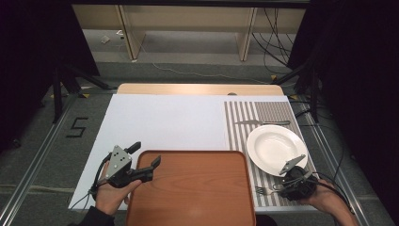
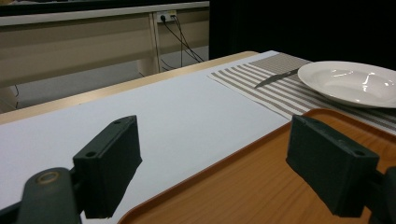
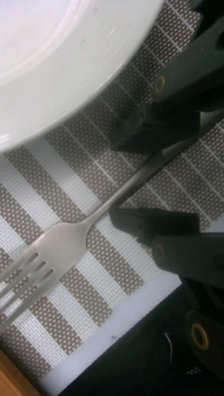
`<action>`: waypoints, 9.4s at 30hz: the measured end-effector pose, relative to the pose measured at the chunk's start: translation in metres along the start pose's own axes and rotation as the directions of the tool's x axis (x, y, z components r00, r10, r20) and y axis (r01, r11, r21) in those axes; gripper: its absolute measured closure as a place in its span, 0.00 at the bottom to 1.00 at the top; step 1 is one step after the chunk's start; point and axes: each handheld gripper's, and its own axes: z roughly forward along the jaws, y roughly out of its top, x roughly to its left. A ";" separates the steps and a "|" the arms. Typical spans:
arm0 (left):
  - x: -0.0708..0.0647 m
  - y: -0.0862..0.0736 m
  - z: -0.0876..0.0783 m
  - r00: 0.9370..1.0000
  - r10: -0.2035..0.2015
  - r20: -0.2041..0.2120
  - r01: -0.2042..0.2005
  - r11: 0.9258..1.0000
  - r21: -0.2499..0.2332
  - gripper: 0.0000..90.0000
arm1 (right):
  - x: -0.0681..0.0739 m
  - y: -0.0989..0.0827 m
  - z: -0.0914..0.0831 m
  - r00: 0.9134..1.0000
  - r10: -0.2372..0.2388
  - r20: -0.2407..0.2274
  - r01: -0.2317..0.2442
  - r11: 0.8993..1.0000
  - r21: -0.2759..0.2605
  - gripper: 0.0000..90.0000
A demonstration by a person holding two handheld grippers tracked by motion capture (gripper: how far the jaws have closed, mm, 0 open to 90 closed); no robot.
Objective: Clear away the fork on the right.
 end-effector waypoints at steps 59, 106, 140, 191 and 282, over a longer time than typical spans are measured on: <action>0.000 0.000 0.000 1.000 0.004 -0.004 -0.004 1.000 0.002 0.19 | 0.035 0.032 -0.037 0.988 -0.126 -0.084 0.097 0.951 -0.292 0.95; 0.001 0.000 0.000 1.000 0.003 -0.006 -0.003 1.000 0.000 0.19 | 0.085 0.105 -0.030 0.958 -0.178 -0.223 0.097 0.939 -0.329 0.95; 0.001 -0.001 0.000 1.000 0.002 -0.005 -0.002 1.000 0.002 0.19 | 0.094 0.129 0.010 0.962 -0.107 -0.252 0.081 0.991 -0.108 0.95; 0.001 0.000 -0.001 1.000 0.002 -0.004 -0.002 1.000 0.000 0.19 | 0.128 0.136 0.031 0.934 -0.323 -0.154 0.305 0.943 -0.130 1.00; 0.001 0.000 -0.002 1.000 0.000 -0.004 0.000 1.000 -0.005 0.19 | 0.071 0.109 0.013 0.984 -0.170 -0.046 0.167 0.984 -0.063 0.83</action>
